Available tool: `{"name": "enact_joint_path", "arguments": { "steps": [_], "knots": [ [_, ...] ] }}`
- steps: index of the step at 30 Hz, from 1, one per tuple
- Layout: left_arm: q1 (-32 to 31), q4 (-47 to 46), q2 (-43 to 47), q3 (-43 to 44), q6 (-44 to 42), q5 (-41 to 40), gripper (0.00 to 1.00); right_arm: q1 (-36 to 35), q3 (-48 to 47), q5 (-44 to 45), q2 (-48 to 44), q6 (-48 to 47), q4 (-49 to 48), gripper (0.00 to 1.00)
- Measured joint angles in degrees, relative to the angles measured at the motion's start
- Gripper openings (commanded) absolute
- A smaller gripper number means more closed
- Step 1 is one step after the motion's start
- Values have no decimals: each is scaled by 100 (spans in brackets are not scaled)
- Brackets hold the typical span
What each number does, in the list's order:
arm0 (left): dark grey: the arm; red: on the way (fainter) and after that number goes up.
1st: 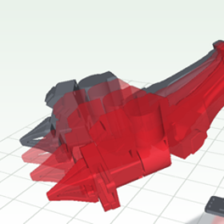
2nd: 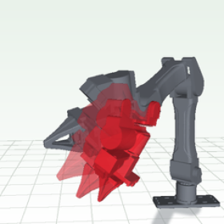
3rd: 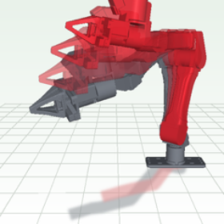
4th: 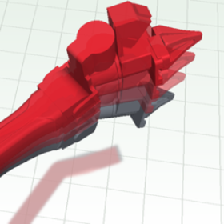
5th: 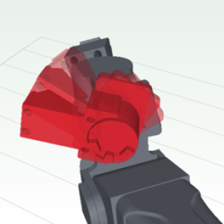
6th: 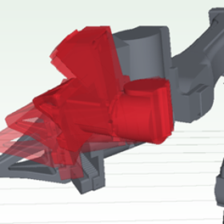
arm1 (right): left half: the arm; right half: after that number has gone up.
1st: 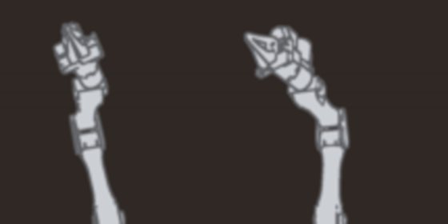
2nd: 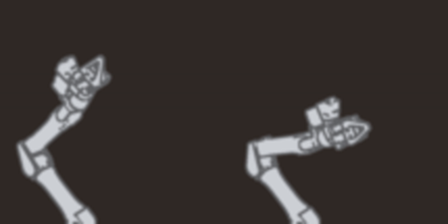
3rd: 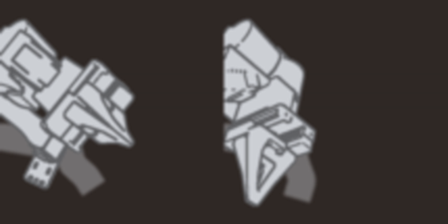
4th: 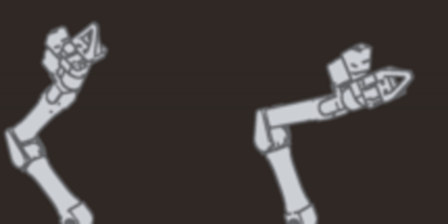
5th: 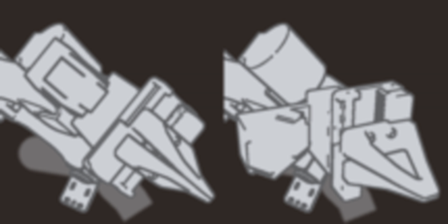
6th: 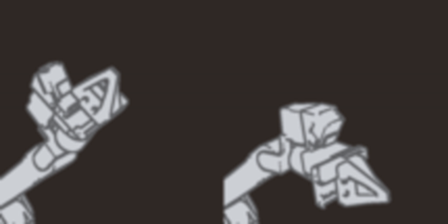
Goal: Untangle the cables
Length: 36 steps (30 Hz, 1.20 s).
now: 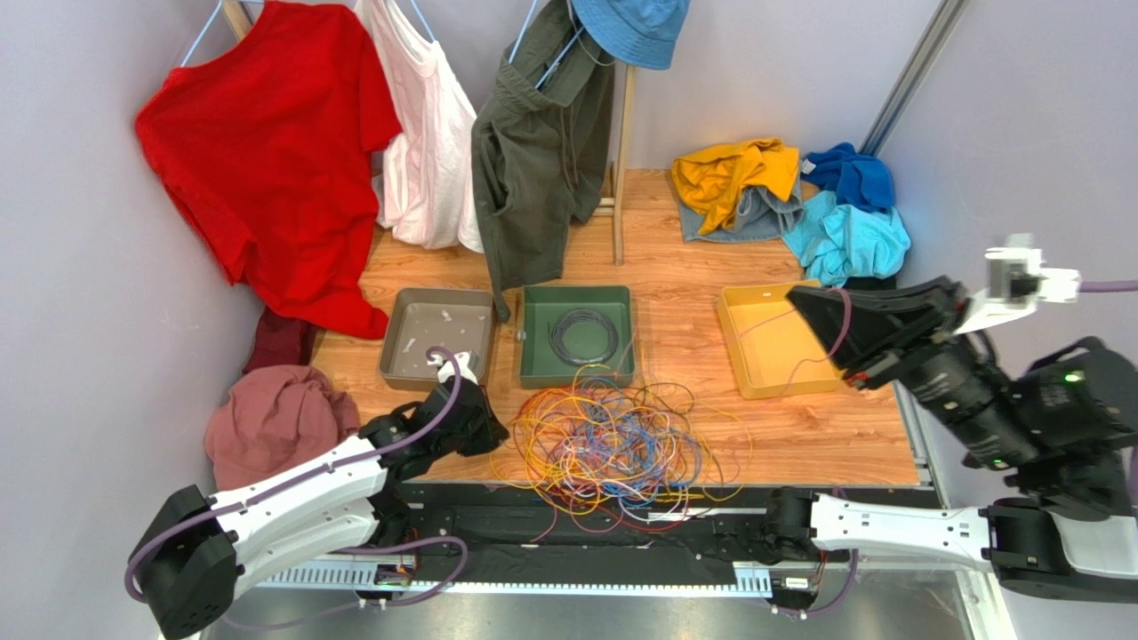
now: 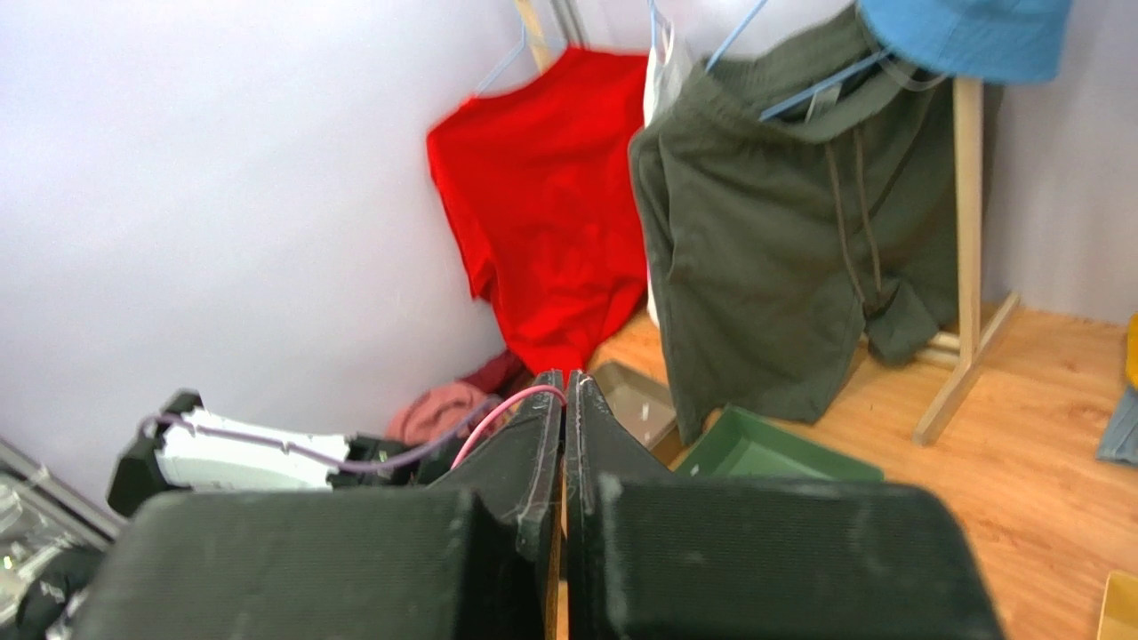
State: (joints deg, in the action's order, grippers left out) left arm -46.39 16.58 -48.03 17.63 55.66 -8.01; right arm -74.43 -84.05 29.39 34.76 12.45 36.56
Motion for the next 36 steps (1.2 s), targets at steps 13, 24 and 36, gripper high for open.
{"name": "enact_joint_path", "arguments": {
  "steps": [13,24,36],
  "knots": [
    [175,313,157,-90,350,-37,0,0,-1241,415,-35,-455,52,0],
    [181,31,826,-190,52,601,0,0,-1047,1993,710,-1158,52,0],
    [181,127,1670,-289,-98,953,0,105,-1493,2955,2297,-2315,-420,0]
  ]
}}
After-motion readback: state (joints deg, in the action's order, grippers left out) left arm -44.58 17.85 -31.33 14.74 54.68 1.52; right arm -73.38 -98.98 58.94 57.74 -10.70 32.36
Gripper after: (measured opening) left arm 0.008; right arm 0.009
